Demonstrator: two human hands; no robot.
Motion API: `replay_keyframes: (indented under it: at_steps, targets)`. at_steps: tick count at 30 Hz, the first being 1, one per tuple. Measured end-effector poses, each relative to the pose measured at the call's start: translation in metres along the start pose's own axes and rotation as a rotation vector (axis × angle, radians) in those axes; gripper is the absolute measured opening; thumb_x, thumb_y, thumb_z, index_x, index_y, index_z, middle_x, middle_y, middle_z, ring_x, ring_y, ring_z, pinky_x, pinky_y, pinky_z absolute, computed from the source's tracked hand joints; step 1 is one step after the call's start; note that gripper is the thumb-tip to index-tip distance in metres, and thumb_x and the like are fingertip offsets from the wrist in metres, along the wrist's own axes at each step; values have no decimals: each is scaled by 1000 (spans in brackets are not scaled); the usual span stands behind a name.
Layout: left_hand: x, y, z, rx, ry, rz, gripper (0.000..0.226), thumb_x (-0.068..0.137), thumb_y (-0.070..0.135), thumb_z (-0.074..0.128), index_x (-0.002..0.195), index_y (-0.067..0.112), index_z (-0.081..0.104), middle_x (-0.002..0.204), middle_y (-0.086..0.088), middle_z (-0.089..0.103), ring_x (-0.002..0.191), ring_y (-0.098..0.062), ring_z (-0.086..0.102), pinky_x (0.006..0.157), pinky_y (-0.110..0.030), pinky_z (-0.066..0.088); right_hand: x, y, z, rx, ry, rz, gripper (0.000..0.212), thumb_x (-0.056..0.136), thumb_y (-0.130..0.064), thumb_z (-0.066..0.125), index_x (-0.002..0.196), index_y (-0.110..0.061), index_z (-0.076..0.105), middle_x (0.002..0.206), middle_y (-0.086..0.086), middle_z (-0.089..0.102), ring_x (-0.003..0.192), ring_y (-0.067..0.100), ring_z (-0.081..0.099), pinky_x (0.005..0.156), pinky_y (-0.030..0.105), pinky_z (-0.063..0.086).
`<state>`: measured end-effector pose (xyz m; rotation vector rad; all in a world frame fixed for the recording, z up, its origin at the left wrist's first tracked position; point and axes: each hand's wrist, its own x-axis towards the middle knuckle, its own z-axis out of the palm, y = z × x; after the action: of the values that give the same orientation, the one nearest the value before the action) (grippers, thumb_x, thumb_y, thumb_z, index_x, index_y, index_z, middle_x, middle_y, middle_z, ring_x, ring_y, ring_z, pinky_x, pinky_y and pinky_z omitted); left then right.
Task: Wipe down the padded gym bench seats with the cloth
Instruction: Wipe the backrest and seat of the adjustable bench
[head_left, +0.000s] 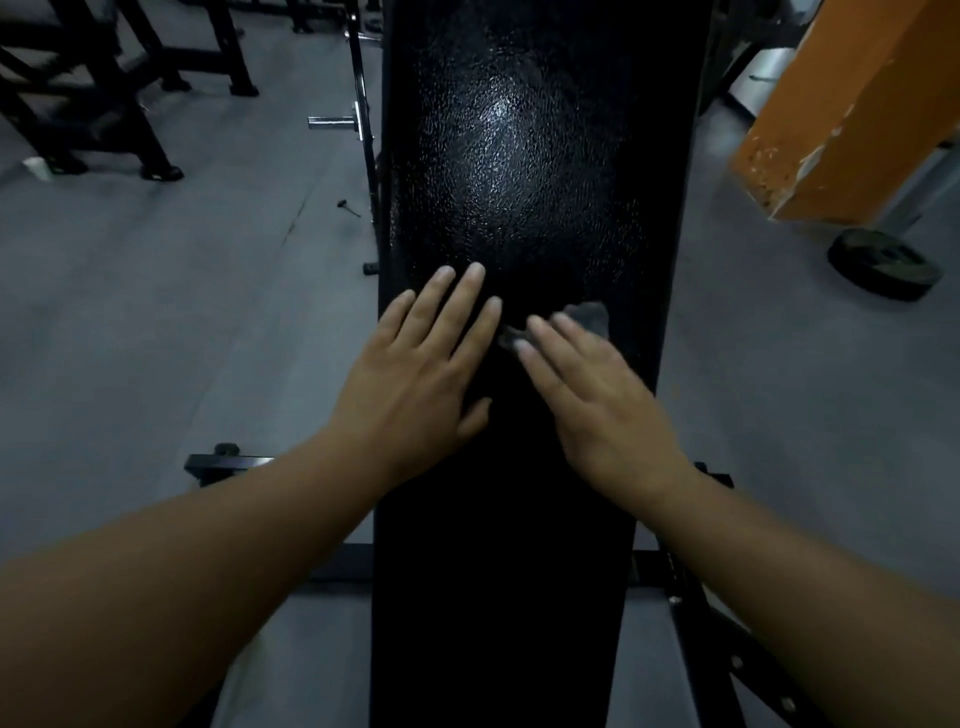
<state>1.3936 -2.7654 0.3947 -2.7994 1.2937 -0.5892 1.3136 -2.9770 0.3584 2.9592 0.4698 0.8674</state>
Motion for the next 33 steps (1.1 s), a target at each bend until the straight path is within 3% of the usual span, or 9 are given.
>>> replay_keyframes:
  at_steps: [6,11,15,17,21,24,26,29,33]
  targets:
    - [-39,16,31,17,59,28,77,93,52,45,155,10,30,165,-14,16,152,-31,14,121,-48,22,46,21,-9,-16,204,453,61,84,-2,36,143,3,47,154,23,38,144,44,32,117,56,28]
    - [-41,19,40,1,85,15,76,95,55,43,156,11,29,165,-11,17,152,-30,15,121,-46,19,-65,-11,4,30,-123,-3,54,98,-5,34,152,-5,33,160,15,29,150,34,25,121,51,23]
    - [-40,19,44,12,100,11,78,93,55,40,156,11,27,165,-11,16,152,-31,15,121,-47,19,-15,39,-13,-19,127,372,53,91,6,42,143,1,48,155,33,29,144,50,27,118,56,25]
    - [-41,18,47,10,124,16,78,93,55,41,155,10,28,165,-12,17,152,-31,16,121,-48,20,24,24,-6,1,232,375,48,93,3,40,138,3,53,152,34,34,141,51,31,117,56,25]
    - [-41,17,51,-1,153,32,78,92,55,40,154,9,31,164,-12,20,151,-32,18,120,-48,21,-5,-28,7,96,35,157,50,89,-3,40,136,-3,58,149,26,43,141,42,37,116,53,32]
    - [-40,18,49,-36,137,32,78,93,54,47,155,10,31,164,-12,20,151,-32,19,120,-49,23,-10,-19,-16,107,57,275,41,83,-6,48,117,-11,70,126,16,58,114,37,53,97,48,47]
    - [-39,23,44,-85,109,13,80,88,51,60,152,9,36,163,-12,24,150,-33,22,118,-51,27,-1,-18,-27,159,30,385,34,80,-7,49,107,-18,68,108,5,60,99,29,53,85,40,46]
    - [-32,34,21,-323,114,-59,74,85,52,60,146,12,46,153,-10,43,140,-30,41,113,-47,37,10,-34,-41,551,9,623,26,86,-4,58,99,-25,64,95,-7,61,90,9,58,80,25,44]
    - [-15,49,-14,-1335,-58,-320,63,77,29,67,138,25,51,121,2,67,107,-10,65,96,-31,51,19,-49,-58,1241,-13,914,26,91,-2,66,111,-16,61,92,1,69,80,7,66,71,23,54]
